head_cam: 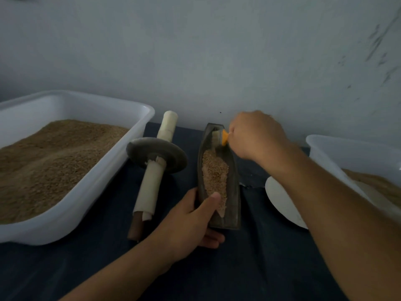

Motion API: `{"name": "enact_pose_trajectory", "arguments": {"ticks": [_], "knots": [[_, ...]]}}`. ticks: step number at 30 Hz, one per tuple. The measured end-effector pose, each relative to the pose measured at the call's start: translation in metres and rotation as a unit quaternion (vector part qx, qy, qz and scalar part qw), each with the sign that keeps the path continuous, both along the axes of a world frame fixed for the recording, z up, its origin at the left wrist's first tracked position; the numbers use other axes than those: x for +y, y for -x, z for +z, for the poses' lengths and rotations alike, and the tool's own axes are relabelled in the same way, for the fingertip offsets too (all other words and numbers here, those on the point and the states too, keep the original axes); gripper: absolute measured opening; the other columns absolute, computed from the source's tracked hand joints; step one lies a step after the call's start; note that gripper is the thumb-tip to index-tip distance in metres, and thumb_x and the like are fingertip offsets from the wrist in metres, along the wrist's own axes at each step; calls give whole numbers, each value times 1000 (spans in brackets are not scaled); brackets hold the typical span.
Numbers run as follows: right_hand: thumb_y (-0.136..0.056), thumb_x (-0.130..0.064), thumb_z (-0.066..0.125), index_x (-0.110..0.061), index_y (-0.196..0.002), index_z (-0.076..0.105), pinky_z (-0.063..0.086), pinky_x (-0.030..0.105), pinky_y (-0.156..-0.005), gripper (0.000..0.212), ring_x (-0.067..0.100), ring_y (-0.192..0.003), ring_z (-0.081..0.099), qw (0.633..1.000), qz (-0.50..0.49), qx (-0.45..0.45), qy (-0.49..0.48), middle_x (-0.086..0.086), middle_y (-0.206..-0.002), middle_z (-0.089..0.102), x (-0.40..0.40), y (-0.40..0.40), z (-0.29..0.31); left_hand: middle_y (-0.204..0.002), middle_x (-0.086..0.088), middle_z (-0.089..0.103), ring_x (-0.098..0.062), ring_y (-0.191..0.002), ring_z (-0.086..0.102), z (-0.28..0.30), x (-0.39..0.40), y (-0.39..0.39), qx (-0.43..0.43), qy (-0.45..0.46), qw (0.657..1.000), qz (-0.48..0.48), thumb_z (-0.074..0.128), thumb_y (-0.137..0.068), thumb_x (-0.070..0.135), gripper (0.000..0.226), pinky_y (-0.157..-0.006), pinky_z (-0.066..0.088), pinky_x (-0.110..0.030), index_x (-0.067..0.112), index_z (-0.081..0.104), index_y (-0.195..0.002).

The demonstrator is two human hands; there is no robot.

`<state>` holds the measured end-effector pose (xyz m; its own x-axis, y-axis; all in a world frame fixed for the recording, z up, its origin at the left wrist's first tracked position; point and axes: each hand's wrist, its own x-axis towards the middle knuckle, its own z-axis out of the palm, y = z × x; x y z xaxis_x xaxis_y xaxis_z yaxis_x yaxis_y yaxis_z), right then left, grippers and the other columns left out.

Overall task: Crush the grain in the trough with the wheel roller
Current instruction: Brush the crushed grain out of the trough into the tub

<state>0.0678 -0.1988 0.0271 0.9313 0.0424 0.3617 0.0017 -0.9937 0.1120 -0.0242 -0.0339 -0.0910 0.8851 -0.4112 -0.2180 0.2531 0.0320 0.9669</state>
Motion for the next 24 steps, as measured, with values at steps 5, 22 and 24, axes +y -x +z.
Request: {"name": "enact_pose_trajectory", "arguments": {"ticks": [5,22,24], "knots": [[-89,-13,52,-16,-66,53,23,24,-45,23,14,-52,40,998,25,50,6,2,-67,52,0,11,-35,-98,-6,75,-33,-83,73,3,0,0,22,16,1000,-5,54,-91,59,46,-71,59,-40,27,53,-124],[-79,-42,52,-40,-71,71,49,27,-49,21,2,-45,52,989,99,106,-1,-40,-64,54,-2,160,59,-100,-8,75,-31,-85,73,0,-1,4,9,22,1000,4,36,-97,61,50,-72,59,-37,25,62,-120],[-80,-41,52,-39,-70,72,43,24,-46,22,3,-45,51,988,110,107,13,-22,-59,59,3,162,57,-99,-8,75,-31,-85,73,-1,-1,4,7,21,1000,-1,35,-97,61,51,-72,59,-37,24,63,-120]]}}
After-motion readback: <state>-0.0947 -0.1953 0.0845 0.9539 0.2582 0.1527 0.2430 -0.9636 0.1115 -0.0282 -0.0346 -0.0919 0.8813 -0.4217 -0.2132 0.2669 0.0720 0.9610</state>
